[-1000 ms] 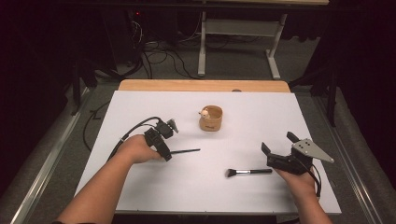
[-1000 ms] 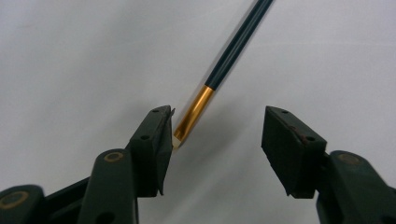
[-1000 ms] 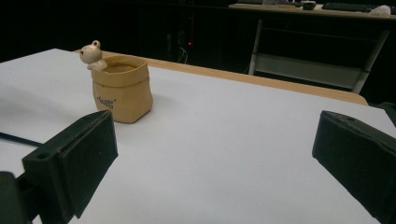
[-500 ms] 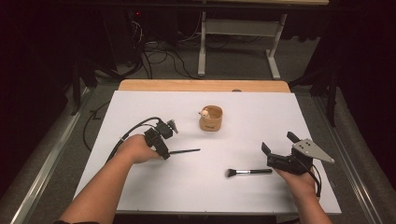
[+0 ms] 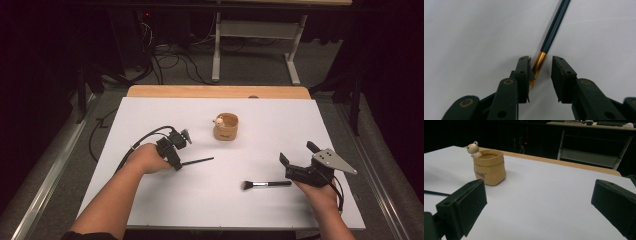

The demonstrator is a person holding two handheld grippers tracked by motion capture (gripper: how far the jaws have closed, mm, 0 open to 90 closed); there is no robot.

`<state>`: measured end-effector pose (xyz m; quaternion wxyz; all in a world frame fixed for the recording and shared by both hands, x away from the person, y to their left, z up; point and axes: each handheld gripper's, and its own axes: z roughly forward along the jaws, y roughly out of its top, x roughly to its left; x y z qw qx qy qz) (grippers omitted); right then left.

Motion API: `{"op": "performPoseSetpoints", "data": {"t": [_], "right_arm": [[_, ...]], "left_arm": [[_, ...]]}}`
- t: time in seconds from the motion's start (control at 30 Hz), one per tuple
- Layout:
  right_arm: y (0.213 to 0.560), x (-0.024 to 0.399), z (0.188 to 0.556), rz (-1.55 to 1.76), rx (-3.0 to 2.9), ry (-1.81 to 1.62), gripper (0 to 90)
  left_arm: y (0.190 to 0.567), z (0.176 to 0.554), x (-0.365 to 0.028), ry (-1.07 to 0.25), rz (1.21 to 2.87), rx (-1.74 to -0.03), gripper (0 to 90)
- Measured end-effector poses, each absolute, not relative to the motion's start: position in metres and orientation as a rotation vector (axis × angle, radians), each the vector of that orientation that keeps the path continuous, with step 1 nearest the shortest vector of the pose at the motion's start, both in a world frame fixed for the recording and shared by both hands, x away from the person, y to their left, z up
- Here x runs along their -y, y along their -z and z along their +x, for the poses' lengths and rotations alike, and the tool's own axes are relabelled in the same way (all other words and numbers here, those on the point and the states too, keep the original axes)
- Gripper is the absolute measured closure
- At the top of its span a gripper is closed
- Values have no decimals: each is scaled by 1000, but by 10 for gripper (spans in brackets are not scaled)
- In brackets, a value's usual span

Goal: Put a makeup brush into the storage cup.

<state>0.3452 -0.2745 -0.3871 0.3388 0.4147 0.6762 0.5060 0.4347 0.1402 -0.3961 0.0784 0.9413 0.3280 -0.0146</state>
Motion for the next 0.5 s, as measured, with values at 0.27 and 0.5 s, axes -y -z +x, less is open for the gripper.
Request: {"op": "performPoseSetpoints", "data": {"t": [0.27, 0.5], "right_arm": [[388, 274, 346, 1081, -1768, -1318, 16], [388, 274, 346, 1077, -1766, -1323, 16]], "left_arm": [[397, 433, -132, 46, 2850, -934, 706], [397, 435, -133, 39, 2857, -933, 763]]}}
